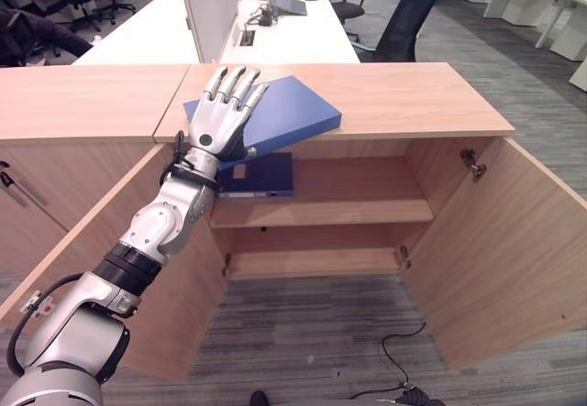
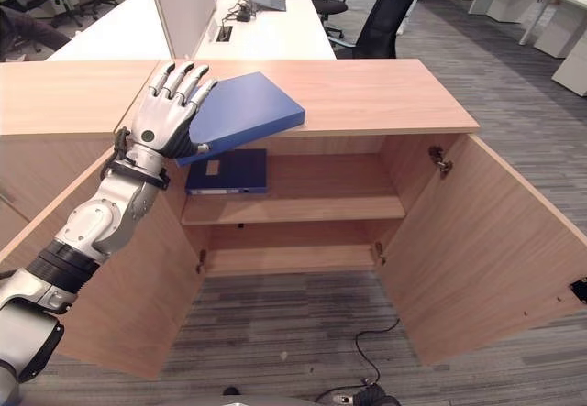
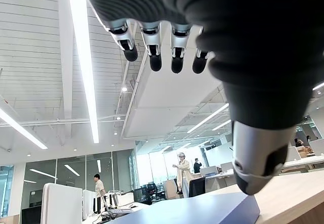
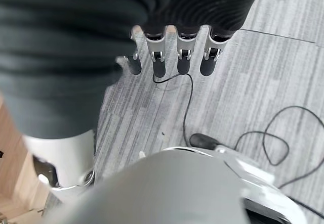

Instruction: Put the empty folder in the office cabinet

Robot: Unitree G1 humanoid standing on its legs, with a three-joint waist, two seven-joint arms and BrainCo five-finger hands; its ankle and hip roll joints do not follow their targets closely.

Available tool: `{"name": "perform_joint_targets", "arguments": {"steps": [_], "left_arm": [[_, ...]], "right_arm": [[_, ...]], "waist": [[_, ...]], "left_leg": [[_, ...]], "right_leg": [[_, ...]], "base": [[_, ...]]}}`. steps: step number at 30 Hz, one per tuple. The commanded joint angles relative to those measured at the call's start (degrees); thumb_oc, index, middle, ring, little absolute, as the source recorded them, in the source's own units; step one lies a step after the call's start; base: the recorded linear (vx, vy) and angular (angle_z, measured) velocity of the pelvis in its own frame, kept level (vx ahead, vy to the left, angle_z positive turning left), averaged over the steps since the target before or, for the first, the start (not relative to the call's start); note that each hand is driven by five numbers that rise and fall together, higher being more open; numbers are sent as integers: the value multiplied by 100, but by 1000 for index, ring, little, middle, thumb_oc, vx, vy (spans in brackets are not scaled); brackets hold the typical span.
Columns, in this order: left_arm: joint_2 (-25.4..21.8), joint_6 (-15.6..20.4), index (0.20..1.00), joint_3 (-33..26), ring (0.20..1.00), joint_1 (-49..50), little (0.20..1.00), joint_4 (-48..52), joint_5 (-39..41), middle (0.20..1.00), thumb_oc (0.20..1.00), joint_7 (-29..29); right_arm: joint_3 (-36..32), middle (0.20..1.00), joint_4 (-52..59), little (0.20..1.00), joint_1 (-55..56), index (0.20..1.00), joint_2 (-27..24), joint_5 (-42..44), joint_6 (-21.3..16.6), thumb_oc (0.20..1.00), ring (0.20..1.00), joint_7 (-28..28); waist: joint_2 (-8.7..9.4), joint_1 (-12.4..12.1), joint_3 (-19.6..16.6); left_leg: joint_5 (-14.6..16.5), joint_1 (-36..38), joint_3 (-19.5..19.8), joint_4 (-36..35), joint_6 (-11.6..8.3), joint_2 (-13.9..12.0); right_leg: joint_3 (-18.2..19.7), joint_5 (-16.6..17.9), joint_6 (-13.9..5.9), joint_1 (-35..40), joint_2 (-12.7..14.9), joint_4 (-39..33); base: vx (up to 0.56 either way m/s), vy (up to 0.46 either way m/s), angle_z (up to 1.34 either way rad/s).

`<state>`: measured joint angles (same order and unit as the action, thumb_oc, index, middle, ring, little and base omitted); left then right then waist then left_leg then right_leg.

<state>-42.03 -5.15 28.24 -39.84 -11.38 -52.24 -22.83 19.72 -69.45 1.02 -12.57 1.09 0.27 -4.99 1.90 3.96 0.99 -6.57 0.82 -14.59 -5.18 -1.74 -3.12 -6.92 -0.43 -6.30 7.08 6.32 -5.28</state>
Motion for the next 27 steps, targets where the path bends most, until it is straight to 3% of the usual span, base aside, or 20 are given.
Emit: {"name": "perform_joint_targets", "arguments": {"steps": [1, 27], "left_arm": [[-208, -190, 1000, 19, 1000, -1120, 1000, -632, 83, 1000, 1000, -84], [368, 325, 1000, 164, 1000, -912, 1000, -912, 2038, 1000, 1000, 632]], "right_arm": [[138, 1000, -36, 1000, -119, 1000, -89, -3, -79, 1000, 1000, 14], [-37, 1000, -199, 1000, 29, 1000, -92, 120, 25, 1000, 1000, 33]], "waist": [[61, -97, -33], [-40, -3, -103]], "left_leg": [[800, 221, 113, 18, -38, -17], [823, 402, 62, 18, -79, -55]], "right_leg": [[-646, 294, -476, -323, 219, 28], [-670, 206, -438, -163, 175, 28]], "base": [[0, 0, 0], [10, -5, 0]]}}
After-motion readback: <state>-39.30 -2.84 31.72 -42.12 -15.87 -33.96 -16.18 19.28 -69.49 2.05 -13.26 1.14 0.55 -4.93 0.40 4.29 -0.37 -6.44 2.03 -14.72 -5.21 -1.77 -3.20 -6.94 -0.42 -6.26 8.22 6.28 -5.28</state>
